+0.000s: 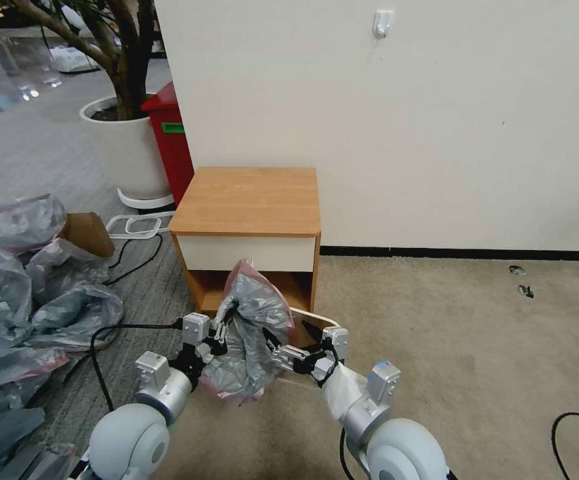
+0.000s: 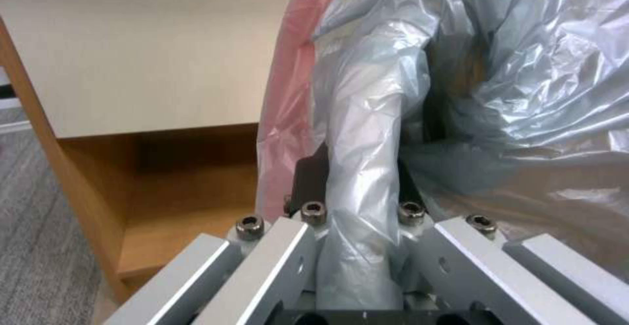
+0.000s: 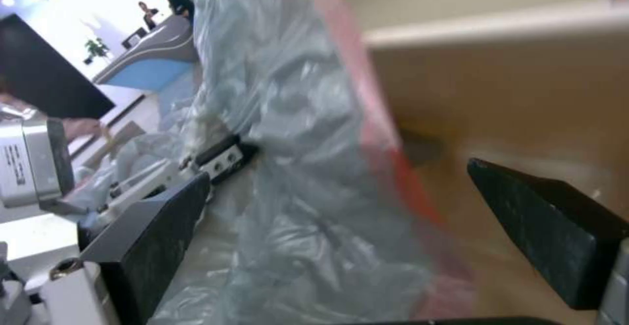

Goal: Pick up the garbage bag from the table and place it over the trash can.

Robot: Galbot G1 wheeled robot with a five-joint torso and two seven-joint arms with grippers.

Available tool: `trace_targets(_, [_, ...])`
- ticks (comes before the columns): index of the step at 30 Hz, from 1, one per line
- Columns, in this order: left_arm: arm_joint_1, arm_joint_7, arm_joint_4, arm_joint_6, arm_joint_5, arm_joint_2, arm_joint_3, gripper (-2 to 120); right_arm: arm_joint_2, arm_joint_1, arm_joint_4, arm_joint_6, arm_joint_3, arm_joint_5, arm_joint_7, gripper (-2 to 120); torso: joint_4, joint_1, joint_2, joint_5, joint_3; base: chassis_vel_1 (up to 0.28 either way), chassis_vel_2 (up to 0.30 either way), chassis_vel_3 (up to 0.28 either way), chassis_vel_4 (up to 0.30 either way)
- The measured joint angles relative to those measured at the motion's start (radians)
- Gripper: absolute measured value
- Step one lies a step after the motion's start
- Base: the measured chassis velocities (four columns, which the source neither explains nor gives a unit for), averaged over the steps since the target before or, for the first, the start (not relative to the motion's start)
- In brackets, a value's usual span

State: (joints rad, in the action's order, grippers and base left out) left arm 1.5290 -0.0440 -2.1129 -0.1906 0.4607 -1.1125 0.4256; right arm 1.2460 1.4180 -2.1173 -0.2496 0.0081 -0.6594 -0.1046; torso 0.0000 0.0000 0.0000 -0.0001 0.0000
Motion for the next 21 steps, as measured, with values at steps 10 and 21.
trace_targets(10, [0.012,-0.005,-0.011,0.001,0.001,-0.005,-0.008,4,-0.002,-0.04,0.031,0.008,-0.009,-0.057,0.028,92,0.0001,0.0,0.0,0.0,0.0,0.0,0.0,0.0,0.0])
trace_targets(21, [0.016,-0.005,-0.014,0.002,0.003,-0.003,-0.006,4,-0.011,-0.041,0.043,0.031,-0.005,-0.053,0.039,53,0.0,0.0,0.0,0.0001,0.0,0.0,0.0,0.0,0.0])
